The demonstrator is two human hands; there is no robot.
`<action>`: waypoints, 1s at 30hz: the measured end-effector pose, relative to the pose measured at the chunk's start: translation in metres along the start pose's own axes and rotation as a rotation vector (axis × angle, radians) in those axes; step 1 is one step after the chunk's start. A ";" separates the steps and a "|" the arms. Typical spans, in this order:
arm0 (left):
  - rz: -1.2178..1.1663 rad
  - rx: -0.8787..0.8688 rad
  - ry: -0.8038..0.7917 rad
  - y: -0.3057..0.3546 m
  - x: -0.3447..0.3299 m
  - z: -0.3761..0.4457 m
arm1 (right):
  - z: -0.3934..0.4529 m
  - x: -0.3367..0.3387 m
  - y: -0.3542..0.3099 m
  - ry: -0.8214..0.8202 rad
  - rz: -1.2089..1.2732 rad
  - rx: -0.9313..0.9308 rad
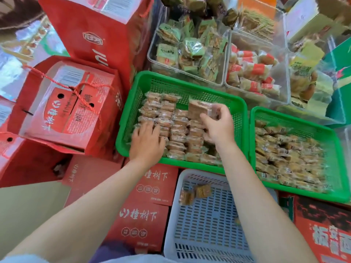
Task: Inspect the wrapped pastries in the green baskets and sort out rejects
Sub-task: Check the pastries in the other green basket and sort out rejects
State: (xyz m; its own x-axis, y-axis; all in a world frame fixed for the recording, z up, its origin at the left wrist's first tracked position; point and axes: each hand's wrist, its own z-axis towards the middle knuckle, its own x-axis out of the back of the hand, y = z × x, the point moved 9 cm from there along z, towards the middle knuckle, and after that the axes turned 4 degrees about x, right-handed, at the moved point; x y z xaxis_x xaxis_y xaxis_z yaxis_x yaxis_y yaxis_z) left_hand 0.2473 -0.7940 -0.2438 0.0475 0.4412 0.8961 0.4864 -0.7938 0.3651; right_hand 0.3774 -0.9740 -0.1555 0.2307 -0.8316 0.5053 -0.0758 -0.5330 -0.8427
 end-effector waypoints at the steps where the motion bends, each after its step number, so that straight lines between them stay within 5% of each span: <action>1: 0.023 -0.002 0.007 0.001 -0.001 0.000 | 0.015 -0.003 -0.009 0.017 -0.042 0.060; 10: 0.114 0.047 -0.063 0.000 -0.010 0.000 | 0.075 -0.086 -0.014 -0.150 -0.874 0.538; 18: 0.134 0.052 -0.087 -0.003 -0.014 0.002 | 0.094 -0.116 0.005 -0.302 -0.927 0.505; 23: 0.143 0.057 -0.093 -0.003 -0.015 0.002 | 0.094 -0.118 -0.001 -0.275 -1.016 0.569; 27: 0.147 0.051 -0.104 -0.002 -0.015 0.002 | 0.084 -0.100 -0.016 -0.150 -0.844 0.655; 30: 0.150 0.050 -0.109 -0.003 -0.016 0.002 | 0.072 -0.110 0.000 -0.323 -0.922 0.617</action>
State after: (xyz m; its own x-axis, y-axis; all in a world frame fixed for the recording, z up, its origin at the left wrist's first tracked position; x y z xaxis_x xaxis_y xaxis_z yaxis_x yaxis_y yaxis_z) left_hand 0.2471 -0.7977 -0.2595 0.2155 0.3640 0.9061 0.5091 -0.8337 0.2139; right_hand 0.4220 -0.8710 -0.2247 0.1965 -0.0403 0.9797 0.7165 -0.6762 -0.1716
